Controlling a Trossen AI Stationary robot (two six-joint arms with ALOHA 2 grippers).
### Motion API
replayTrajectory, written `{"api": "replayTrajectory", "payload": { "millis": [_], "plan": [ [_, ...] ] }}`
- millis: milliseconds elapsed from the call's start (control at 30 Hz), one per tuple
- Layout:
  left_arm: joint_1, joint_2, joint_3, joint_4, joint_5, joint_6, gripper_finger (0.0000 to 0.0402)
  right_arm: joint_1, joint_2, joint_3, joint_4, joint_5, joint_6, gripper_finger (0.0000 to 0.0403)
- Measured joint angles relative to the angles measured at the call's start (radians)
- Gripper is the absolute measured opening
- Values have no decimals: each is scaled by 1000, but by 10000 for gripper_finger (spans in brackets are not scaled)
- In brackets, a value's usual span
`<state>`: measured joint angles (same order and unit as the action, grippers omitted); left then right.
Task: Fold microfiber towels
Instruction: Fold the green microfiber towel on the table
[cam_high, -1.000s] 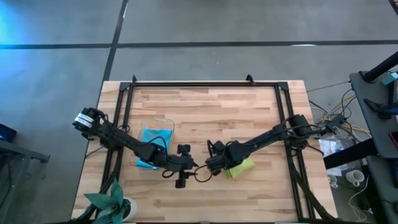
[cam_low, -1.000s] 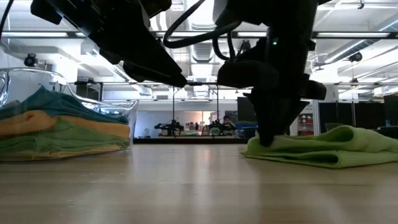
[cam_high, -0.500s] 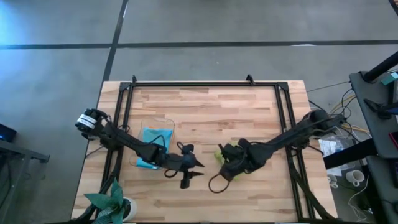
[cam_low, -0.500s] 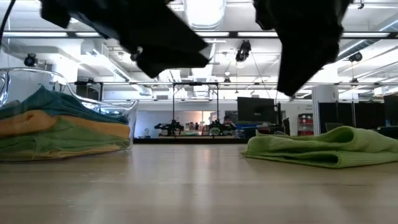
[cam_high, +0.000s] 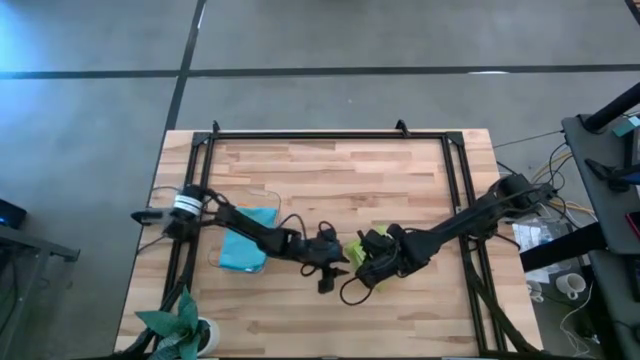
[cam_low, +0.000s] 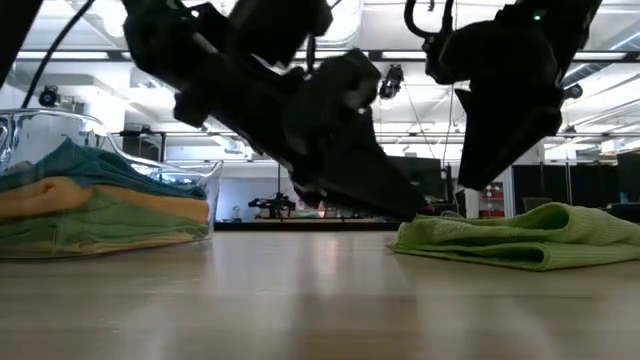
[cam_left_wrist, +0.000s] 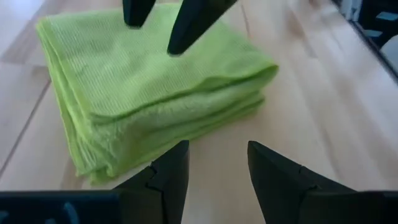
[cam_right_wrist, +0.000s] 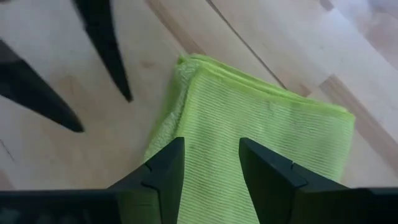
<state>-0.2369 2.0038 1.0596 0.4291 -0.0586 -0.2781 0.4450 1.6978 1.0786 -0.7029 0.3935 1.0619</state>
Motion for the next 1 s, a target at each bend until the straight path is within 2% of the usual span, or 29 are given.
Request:
{"api": "replayTrajectory", "payload": {
  "millis": [367,567,667,767,867,1000],
  "plan": [
    [108,42,41,-11,23,26,148,2,-15,-2,4,-9,-5,149],
    [162,42,22,-32,96,52,148,5,-15,-41,4,-184,-14,145],
    [163,42,20,-30,161,94,148,6,-15,-71,4,-259,-29,146],
    [161,42,22,-65,289,98,148,6,-13,-117,5,-287,-49,144],
    [141,42,22,-106,397,66,148,-13,-13,-170,2,-289,-95,143],
    [94,32,22,-121,447,40,148,-51,-25,-204,-47,-224,-231,143]
  ]
}}
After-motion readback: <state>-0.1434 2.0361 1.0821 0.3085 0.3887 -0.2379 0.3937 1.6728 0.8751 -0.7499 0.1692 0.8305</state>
